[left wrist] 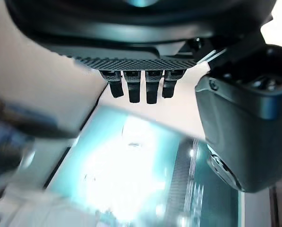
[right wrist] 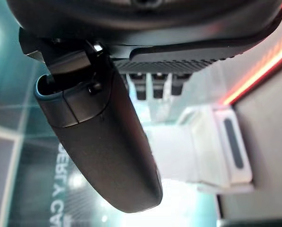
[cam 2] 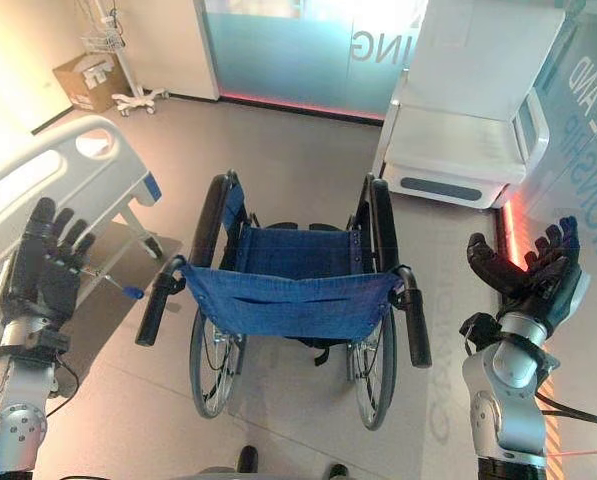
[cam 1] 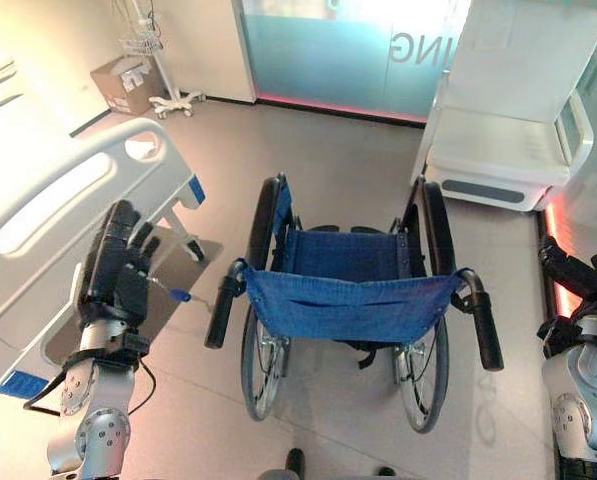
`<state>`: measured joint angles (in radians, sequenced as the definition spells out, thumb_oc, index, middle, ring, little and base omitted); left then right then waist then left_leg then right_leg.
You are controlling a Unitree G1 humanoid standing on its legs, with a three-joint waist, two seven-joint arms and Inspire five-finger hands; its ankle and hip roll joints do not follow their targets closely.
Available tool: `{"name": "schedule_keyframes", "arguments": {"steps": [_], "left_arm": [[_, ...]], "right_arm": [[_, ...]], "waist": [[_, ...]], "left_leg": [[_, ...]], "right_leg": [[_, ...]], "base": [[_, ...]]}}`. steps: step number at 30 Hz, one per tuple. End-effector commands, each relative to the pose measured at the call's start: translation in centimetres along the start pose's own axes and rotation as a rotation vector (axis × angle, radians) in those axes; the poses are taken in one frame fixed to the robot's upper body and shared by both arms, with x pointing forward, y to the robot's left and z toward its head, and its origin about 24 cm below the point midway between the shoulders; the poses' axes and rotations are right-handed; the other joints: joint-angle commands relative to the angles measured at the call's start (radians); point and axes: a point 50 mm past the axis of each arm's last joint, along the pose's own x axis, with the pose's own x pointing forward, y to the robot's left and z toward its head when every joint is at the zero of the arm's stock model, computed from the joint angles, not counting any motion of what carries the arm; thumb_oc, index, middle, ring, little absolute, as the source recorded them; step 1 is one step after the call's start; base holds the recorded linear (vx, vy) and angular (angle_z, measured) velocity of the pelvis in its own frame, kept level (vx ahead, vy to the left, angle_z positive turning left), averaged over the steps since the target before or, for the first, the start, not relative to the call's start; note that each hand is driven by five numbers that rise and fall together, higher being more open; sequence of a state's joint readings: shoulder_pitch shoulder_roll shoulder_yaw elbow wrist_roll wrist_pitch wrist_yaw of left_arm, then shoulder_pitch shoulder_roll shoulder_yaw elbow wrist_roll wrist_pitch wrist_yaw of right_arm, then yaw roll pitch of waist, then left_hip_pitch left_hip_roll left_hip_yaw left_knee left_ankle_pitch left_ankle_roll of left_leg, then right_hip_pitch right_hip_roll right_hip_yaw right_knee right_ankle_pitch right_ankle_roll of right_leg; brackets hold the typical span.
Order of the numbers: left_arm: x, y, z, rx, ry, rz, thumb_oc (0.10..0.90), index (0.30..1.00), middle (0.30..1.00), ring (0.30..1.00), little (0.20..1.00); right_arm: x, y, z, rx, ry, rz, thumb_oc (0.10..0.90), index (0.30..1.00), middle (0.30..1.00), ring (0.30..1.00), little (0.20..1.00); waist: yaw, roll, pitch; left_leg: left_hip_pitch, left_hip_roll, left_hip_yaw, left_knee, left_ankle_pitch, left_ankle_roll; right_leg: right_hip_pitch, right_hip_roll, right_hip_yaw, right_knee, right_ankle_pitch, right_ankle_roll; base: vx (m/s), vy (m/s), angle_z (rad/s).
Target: Push the wheelchair next to the bed
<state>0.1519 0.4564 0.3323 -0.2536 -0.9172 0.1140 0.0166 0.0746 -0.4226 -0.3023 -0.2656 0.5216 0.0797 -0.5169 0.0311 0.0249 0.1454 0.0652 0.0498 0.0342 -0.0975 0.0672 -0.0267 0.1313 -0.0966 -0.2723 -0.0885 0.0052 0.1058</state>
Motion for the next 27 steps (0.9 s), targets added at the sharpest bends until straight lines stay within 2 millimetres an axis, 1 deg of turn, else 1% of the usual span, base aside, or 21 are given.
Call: {"name": "schedule_keyframes", "arguments": {"steps": [1, 2, 3, 5, 7, 8, 10, 11, 13, 14, 17, 20, 23, 27], "left_arm": [[0.9, -2.1, 5.1, 0.188, -0.147, -0.212, 0.800, 0.900, 0.900, 0.900, 0.900], [0.7, -2.1, 5.4, 0.245, -0.115, -0.258, 0.800, 0.900, 0.900, 0.900, 0.900], [0.7, -2.1, 5.4, 0.252, -0.111, -0.261, 0.800, 0.900, 0.900, 0.900, 0.900], [0.5, -1.8, 5.8, 0.364, -0.061, -0.278, 0.800, 0.900, 0.900, 0.900, 0.900], [0.3, -1.7, 5.9, 0.408, -0.042, -0.275, 0.800, 0.900, 0.900, 0.900, 0.900], [0.1, -1.2, 6.1, 0.476, -0.010, -0.256, 0.800, 0.900, 0.900, 0.900, 0.900], [-0.2, -0.7, 6.4, 0.525, 0.013, -0.230, 0.800, 0.900, 0.900, 0.900, 0.900], [-0.6, 0.1, 7.1, 0.602, 0.028, -0.188, 0.800, 0.900, 0.900, 0.900, 0.900], [-0.8, 0.5, 7.7, 0.643, 0.032, -0.165, 0.800, 0.900, 0.900, 0.900, 0.900], [-0.9, 0.5, 7.9, 0.650, 0.032, -0.162, 0.800, 0.900, 0.900, 0.900, 0.900], [-1.2, 1.0, 9.4, 0.713, 0.005, -0.115, 0.800, 0.900, 0.900, 0.900, 0.900], [-1.5, 0.9, 10.0, 0.738, -0.020, -0.121, 0.800, 0.900, 0.900, 0.900, 0.900], [-1.7, 0.2, 10.7, 0.722, -0.043, -0.160, 0.800, 0.900, 0.900, 0.900, 0.900], [-1.9, -0.9, 10.6, 0.691, -0.048, -0.226, 0.800, 0.900, 0.900, 0.900, 0.900]], "right_arm": [[0.5, 1.6, 6.2, 0.058, -0.263, 0.216, 0.800, 0.900, 0.900, 0.900, 0.900], [0.4, 1.6, 6.8, 0.102, -0.248, 0.266, 0.800, 0.900, 0.900, 0.900, 0.900], [0.4, 1.6, 6.8, 0.106, -0.245, 0.269, 0.800, 0.900, 0.900, 0.900, 0.900], [0.1, 1.5, 7.1, 0.130, -0.221, 0.321, 0.800, 0.900, 0.900, 0.900, 0.900], [0.0, 1.4, 7.2, 0.128, -0.207, 0.337, 0.800, 0.900, 0.900, 0.900, 0.900], [-0.2, 1.2, 7.3, 0.122, -0.170, 0.364, 0.800, 0.900, 0.900, 0.900, 0.900], [-0.4, 0.9, 7.3, 0.111, -0.149, 0.379, 0.800, 0.900, 0.900, 0.900, 0.900], [-0.5, 0.4, 7.5, 0.106, -0.128, 0.396, 0.800, 0.900, 0.900, 0.900, 0.900], [-0.6, 0.3, 7.8, 0.103, -0.121, 0.412, 0.800, 0.900, 0.900, 0.900, 0.900], [-0.6, 0.2, 7.8, 0.103, -0.120, 0.413, 0.800, 0.900, 0.900, 0.900, 0.900], [-0.6, -0.3, 8.6, 0.082, -0.145, 0.393, 0.800, 0.900, 0.900, 0.900, 0.900], [-0.6, -0.6, 8.9, 0.044, -0.158, 0.374, 0.800, 0.900, 0.900, 0.900, 0.900], [-0.8, -0.9, 9.0, -0.015, -0.147, 0.363, 0.800, 0.900, 0.900, 0.900, 0.900], [-0.9, -0.7, 8.8, -0.053, -0.112, 0.384, 0.800, 0.900, 0.900, 0.900, 0.900]], "waist": [[-0.001, -0.020, -0.070], [-0.004, -0.021, -0.068], [-0.004, -0.021, -0.068], [-0.009, -0.022, -0.066], [-0.011, -0.023, -0.066], [-0.014, -0.024, -0.065], [-0.013, -0.024, -0.064], [-0.013, -0.026, -0.064], [-0.012, -0.029, -0.064], [-0.012, -0.030, -0.064], [-0.005, -0.035, -0.058], [-0.003, -0.037, -0.057], [0.001, -0.041, -0.060], [0.003, -0.042, -0.057]], "left_leg": [[0.026, 0.001, 0.074, 0.010, -0.061, -0.015], [0.024, 0.001, 0.080, 0.010, -0.060, -0.015], [0.024, 0.001, 0.081, 0.010, -0.060, -0.015], [0.022, 0.001, 0.087, 0.010, -0.060, -0.017], [0.021, 0.001, 0.089, 0.010, -0.059, -0.017], [0.019, 0.002, 0.093, 0.010, -0.058, -0.018], [0.018, 0.003, 0.095, 0.010, -0.056, -0.018], [0.016, 0.003, 0.098, 0.010, -0.055, -0.018], [0.015, 0.004, 0.101, 0.010, -0.054, -0.019], [0.014, 0.004, 0.102, 0.010, -0.053, -0.019], [0.008, 0.005, 0.101, 0.010, -0.049, -0.021], [0.005, 0.004, 0.100, 0.010, -0.048, -0.022], [0.003, 0.004, 0.098, 0.010, -0.048, -0.024], [0.000, 0.005, 0.098, 0.010, -0.045, -0.026]], "right_leg": [[-0.020, -0.015, 0.058, 0.001, 0.026, -0.004], [-0.023, -0.015, 0.058, 0.001, 0.027, -0.002], [-0.023, -0.015, 0.058, 0.001, 0.027, -0.001], [-0.027, -0.013, 0.061, 0.001, 0.029, 0.003], [-0.029, -0.013, 0.063, 0.001, 0.029, 0.004], [-0.031, -0.013, 0.064, 0.001, 0.030, 0.006], [-0.033, -0.012, 0.064, 0.001, 0.030, 0.007], [-0.034, -0.012, 0.062, 0.001, 0.030, 0.009], [-0.035, -0.012, 0.058, 0.001, 0.029, 0.010], [-0.035, -0.012, 0.058, 0.001, 0.029, 0.011], [-0.038, -0.011, 0.049, 0.001, 0.030, 0.012], [-0.039, -0.011, 0.045, 0.001, 0.029, 0.014], [-0.039, -0.011, 0.039, 0.001, 0.028, 0.016], [-0.039, -0.010, 0.035, 0.001, 0.027, 0.015]], "base": [[0.00, 0.000, 0.00], [0.00, 0.000, 0.00], [0.00, 0.000, 0.00], [0.00, 0.000, 0.00], [0.00, 0.000, 0.00], [-0.02, 0.007, -0.05], [-0.02, 0.005, -0.04], [0.00, 0.000, 0.00], [0.00, 0.000, 0.00], [-0.03, -0.007, -0.01], [-0.04, -0.012, 0.01], [-0.01, -0.003, 0.01], [-0.01, -0.016, 0.04], [0.00, 0.000, 0.00]]}}
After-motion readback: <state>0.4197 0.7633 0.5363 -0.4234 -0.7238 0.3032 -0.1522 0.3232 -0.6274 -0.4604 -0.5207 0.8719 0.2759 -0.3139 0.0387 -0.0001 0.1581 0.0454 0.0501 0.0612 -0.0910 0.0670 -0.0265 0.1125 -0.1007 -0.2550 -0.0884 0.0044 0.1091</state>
